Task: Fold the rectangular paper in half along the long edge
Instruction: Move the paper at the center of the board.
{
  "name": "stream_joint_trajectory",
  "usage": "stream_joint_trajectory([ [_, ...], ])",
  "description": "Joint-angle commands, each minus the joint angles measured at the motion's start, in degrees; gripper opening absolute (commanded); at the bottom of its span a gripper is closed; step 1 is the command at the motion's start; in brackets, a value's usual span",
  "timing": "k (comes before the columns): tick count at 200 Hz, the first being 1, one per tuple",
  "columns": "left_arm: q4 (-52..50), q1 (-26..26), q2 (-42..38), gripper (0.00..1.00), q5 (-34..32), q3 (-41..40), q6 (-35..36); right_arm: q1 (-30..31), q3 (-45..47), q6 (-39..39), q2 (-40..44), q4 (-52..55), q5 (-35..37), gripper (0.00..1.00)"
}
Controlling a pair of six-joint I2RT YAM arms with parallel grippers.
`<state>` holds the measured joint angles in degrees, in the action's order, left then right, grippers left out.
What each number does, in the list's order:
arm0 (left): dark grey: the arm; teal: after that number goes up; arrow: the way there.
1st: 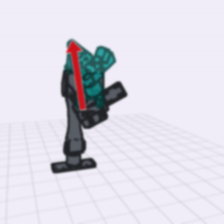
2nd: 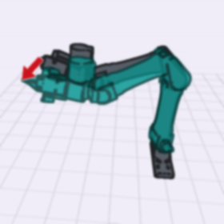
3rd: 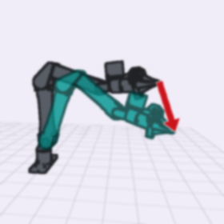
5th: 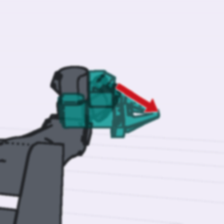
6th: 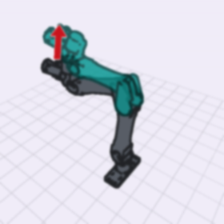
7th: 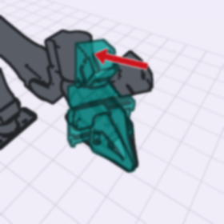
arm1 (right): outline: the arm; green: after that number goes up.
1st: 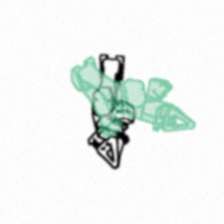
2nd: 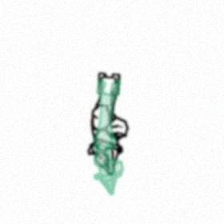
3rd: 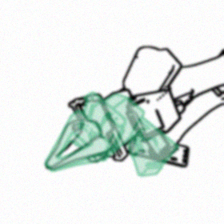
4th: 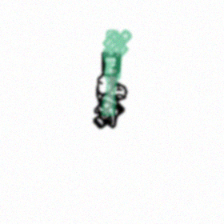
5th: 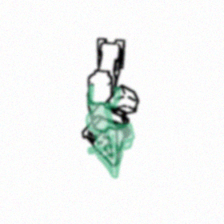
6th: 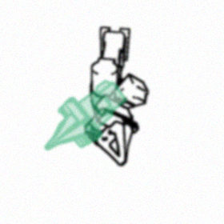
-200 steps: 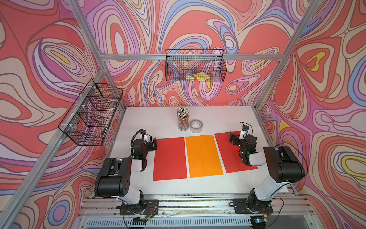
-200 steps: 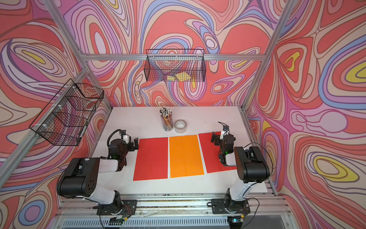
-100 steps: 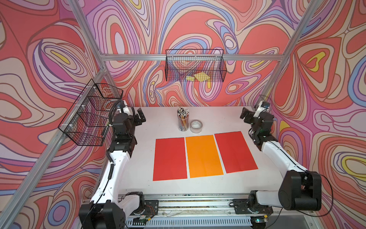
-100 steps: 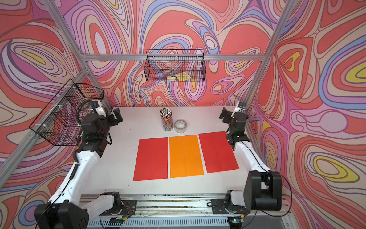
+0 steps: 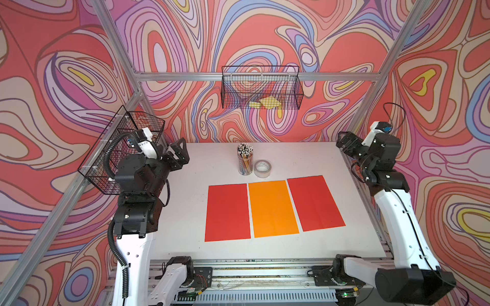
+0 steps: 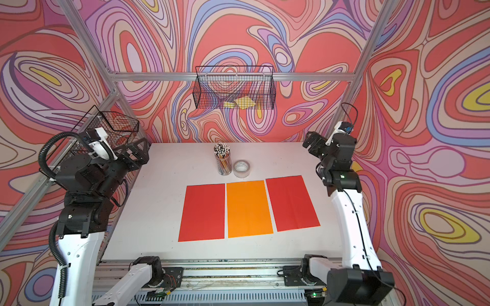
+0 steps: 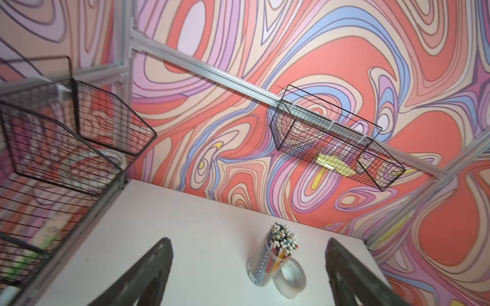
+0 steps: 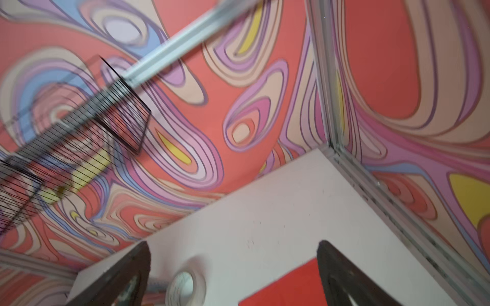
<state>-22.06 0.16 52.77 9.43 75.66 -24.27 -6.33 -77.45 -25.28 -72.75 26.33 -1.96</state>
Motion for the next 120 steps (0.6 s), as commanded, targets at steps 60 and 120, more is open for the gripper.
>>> stream_joint_trajectory([
  [60,-1.52,-39.37,18.92,0.85,-17.68,-3.70,-1.47,-0.09,8.00,2.69,-6.91,14.10,-3.81,0.98],
  [120,-11.77,-50.61,40.39,0.75,-21.62,3.57,-7.88,-0.11,10.21,4.64,-7.96,15.48,-2.21,0.98],
])
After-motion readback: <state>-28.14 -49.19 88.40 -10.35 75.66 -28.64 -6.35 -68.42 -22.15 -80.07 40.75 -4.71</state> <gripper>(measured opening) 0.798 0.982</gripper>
